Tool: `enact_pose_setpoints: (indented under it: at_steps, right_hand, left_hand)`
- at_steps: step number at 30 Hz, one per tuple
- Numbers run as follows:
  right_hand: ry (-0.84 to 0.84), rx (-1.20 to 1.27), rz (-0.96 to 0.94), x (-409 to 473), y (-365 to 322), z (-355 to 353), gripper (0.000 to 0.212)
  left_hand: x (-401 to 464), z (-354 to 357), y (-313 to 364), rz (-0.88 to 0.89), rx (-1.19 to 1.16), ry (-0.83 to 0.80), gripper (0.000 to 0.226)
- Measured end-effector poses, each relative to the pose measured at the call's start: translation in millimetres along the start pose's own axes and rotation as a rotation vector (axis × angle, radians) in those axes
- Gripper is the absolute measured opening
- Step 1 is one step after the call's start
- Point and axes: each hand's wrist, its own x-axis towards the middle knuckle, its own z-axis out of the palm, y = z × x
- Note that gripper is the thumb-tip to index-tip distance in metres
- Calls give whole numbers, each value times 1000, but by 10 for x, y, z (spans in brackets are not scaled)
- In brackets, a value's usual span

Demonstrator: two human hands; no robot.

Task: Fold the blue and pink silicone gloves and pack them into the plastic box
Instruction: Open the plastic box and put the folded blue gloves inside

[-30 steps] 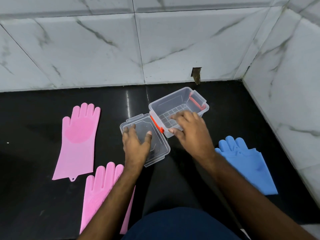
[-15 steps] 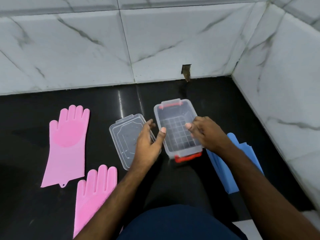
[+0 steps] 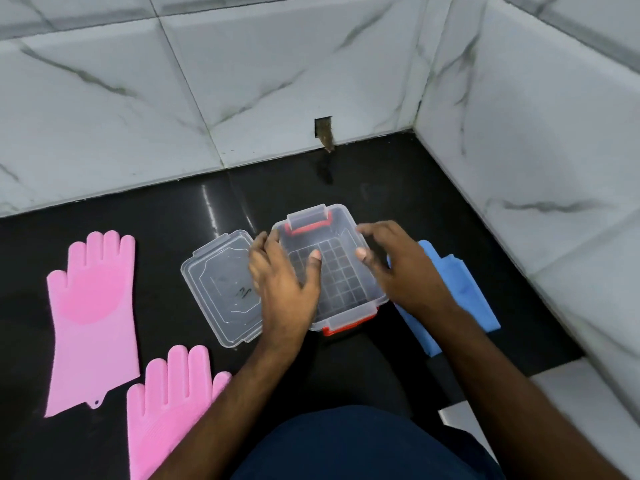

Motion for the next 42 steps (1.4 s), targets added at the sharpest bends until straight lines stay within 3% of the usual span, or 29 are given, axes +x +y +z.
enact_pose_setpoints:
  at_steps: [5,10,13,16,18,22,25,28,30,34,38,42]
  right_hand:
    - [223,-58,171,-219,252,-271,29]
    - [44,-300,616,-475,595,-420,53]
    - [-29,-234,732,-567,716,-440,69]
    - [5,-186,784,-583,800,-436,86]
    - [22,-172,814,-581,868,-448,82]
    - [4,-32,795,-562,929,-504,37]
    - [4,19,690,-543,850,-565,35]
    - [37,-35,578,-498,675,-674,28]
    - [78,-161,511,-436,485,-770,28]
    - [283,-450,260,-243,-8,-988,27]
    - [333,-255,121,-60,-469,-1080,26]
    - [289,96,61,74,-775,-964,22]
  left_hand:
    - [-89,170,327,231,82,-77,54]
    - [-132,388,556,459,118,-240,34]
    - [-192,552,654,608,193,-412,34]
    - [-196,744,699,683,356,-552,42]
    - [-180,858,685,694,459,-607,48]
    - [-161,934,628,732,511,-607,54]
    - [-151,885,645,673,371,-606,60]
    - [-132,763,704,528,48,-600,62]
    - [-126,668,711,458,-125,-518,58]
    - [-75,494,703,323,-242,-355,67]
    - [51,306,687,22,-520,-349,90]
    - [187,68,647,-202,-1032,-370,84]
